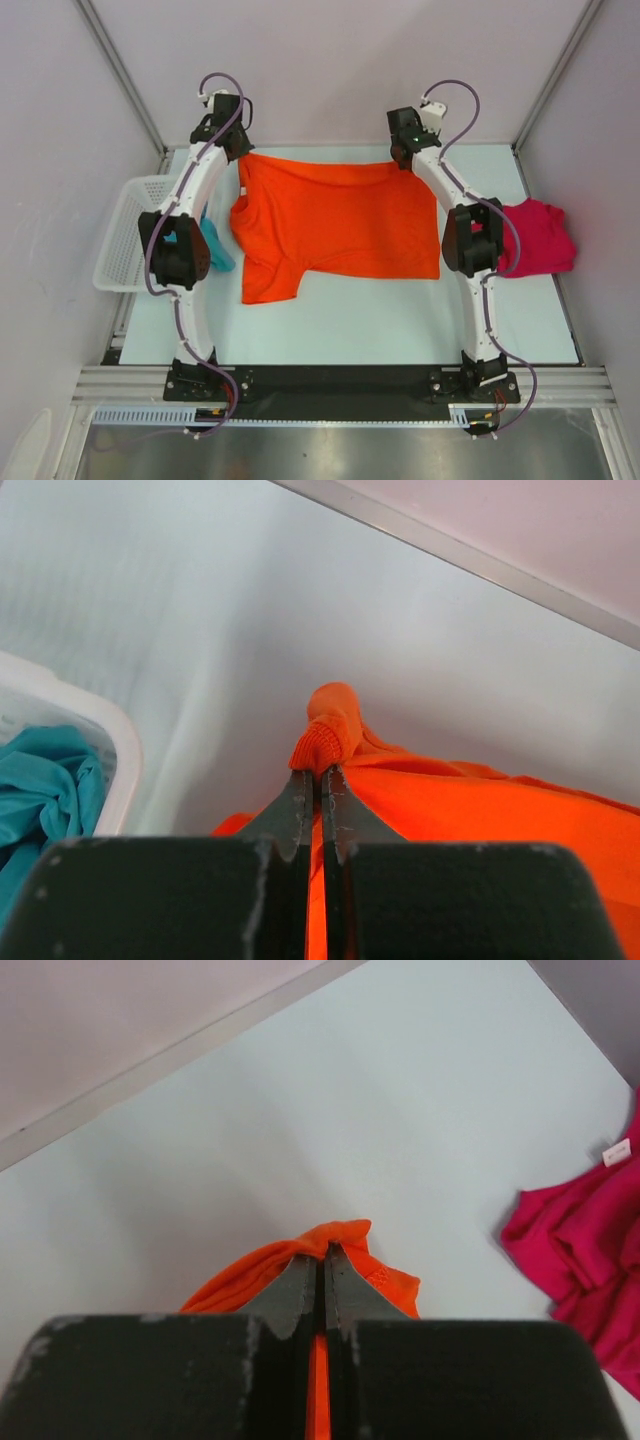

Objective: Fold and stack the t-shirts
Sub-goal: Flatten out the tshirt

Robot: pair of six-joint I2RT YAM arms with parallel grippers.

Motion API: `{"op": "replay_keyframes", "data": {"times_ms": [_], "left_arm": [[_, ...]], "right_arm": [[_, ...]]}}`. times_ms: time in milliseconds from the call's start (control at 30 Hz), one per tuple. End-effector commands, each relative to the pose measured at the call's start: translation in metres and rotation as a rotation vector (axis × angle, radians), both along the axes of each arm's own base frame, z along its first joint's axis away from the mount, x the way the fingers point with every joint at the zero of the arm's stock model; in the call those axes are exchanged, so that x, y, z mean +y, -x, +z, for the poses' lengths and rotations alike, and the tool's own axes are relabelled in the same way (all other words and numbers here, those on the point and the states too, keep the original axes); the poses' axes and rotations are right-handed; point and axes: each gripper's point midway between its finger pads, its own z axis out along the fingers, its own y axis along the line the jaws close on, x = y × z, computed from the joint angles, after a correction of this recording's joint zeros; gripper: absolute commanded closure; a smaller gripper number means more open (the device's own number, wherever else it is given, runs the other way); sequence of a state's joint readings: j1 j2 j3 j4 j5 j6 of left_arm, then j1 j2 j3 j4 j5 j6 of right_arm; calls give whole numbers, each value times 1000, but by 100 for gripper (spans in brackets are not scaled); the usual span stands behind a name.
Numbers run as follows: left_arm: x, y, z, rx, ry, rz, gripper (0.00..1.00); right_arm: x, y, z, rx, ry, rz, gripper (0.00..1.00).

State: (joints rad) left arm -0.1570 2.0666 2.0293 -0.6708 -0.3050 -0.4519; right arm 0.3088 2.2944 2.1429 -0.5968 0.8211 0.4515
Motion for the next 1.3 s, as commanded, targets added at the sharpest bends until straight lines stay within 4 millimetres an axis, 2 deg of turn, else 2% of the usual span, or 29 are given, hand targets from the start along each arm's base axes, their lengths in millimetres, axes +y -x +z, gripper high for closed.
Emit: {"op": "replay_keyframes", "data": {"times_ms": [0,33,67,100,133,167,200,233,367,500,567,600,633,667,700,733,767,800,833,867,900,933,967,1000,1067,1100,1167,1200,1267], "left_arm": [[2,-14,0,-11,17,-16,96],[0,-15,-3,-7,23,-24,84],[-2,-17,-11,8,27,-33,41],[-4,-16,-15,18,33,-41,23],[-4,-15,-20,33,32,-38,11],[-4,-14,-23,40,34,-37,1],[-3,-13,-24,46,31,-37,1],[-2,-11,-27,56,28,-35,0],[0,-6,-20,51,19,-33,0],[0,5,-15,55,32,-38,1],[-3,16,-2,43,46,-48,1],[-3,26,-12,71,46,-48,1],[-4,35,3,47,56,-52,1],[-4,43,4,49,57,-55,0],[-4,55,-9,82,51,-60,0],[-3,67,9,47,51,-65,0],[-2,74,10,38,51,-69,1],[-1,88,-4,76,50,-76,0],[-2,101,11,43,53,-91,0],[-3,110,10,46,57,-104,0],[-2,128,-10,97,53,-111,0],[-1,141,0,71,54,-120,1],[0,149,-3,70,55,-124,1],[3,165,-23,117,47,-122,1],[5,183,-19,98,58,-126,0],[2,195,-33,128,76,-135,0],[2,209,-25,92,91,-142,1],[2,218,-34,107,93,-146,0],[2,226,-31,87,96,-156,0]], "right_arm": [[-1,-16,9,-16,3,19,100],[-3,-18,5,-10,0,23,100],[-3,-20,-1,-2,-9,29,100],[1,-22,-5,7,-36,57,90],[3,-23,-11,17,-50,70,71],[2,-24,-17,25,-63,76,39],[5,-25,-18,27,-75,90,24],[5,-25,-20,32,-77,93,19],[8,-23,-23,38,-86,115,19],[12,-19,-3,18,-83,134,19],[16,-11,3,25,-78,141,19],[20,0,8,31,-76,151,19],[22,7,10,36,-71,154,19],[23,14,11,40,-70,155,19],[28,31,-6,84,-75,155,19],[31,43,12,58,-92,163,20],[34,54,11,62,-106,173,20],[38,66,11,66,-115,179,20],[45,90,10,76,-127,195,20],[51,102,10,79,-129,205,21],[54,114,10,82,-127,211,21],[64,136,8,90,-121,235,21],[65,148,5,104,-113,234,22],[67,159,3,115,-114,232,22],[73,186,-5,148,-115,238,22],[74,194,-8,159,-112,238,22],[73,214,-17,181,-105,234,22],[72,219,-21,192,-103,234,22],[68,232,-32,226,-95,227,23]]}}
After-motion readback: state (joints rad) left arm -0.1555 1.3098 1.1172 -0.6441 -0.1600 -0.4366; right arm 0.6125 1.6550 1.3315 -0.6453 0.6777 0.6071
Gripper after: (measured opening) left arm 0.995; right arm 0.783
